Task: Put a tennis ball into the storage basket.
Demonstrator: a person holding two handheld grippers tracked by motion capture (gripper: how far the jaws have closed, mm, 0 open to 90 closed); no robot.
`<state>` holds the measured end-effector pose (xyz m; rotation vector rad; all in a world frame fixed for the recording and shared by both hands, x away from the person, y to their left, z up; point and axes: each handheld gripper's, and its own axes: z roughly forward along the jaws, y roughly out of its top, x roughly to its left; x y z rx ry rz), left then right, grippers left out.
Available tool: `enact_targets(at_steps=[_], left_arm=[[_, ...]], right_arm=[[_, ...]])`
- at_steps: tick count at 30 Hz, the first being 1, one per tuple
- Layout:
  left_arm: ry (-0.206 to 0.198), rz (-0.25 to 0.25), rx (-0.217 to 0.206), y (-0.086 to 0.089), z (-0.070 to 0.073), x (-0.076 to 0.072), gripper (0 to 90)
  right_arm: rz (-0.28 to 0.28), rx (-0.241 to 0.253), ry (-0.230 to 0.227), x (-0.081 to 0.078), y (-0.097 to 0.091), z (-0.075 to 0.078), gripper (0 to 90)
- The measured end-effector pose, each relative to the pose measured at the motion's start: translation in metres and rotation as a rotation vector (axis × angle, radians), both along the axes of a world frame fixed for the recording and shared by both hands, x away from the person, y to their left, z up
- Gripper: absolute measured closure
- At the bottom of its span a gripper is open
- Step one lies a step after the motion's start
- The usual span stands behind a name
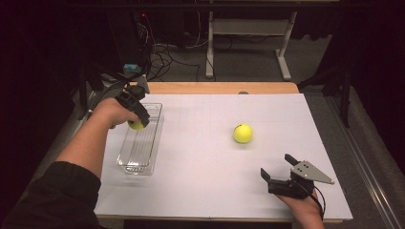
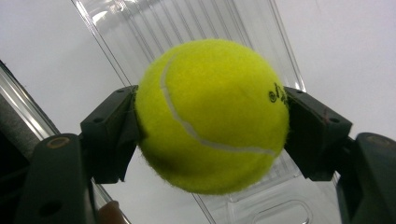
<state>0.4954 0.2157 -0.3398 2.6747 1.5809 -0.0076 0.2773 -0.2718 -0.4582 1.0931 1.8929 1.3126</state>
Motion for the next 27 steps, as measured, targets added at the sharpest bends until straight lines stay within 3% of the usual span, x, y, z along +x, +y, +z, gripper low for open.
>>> enact_targets(at_steps=[21,27], left_arm=[[0.014,-0.021,0.022,-0.016,-0.015,0.006,26.5],[0.016,-0.005,0.022,-0.016,-0.023,0.008,26.4]], right_arm=[[0.002,0.004,0.003,0.0,0.0,0.0,0.5],[0.002,0.005,0.004,0.0,0.0,0.0,0.6]])
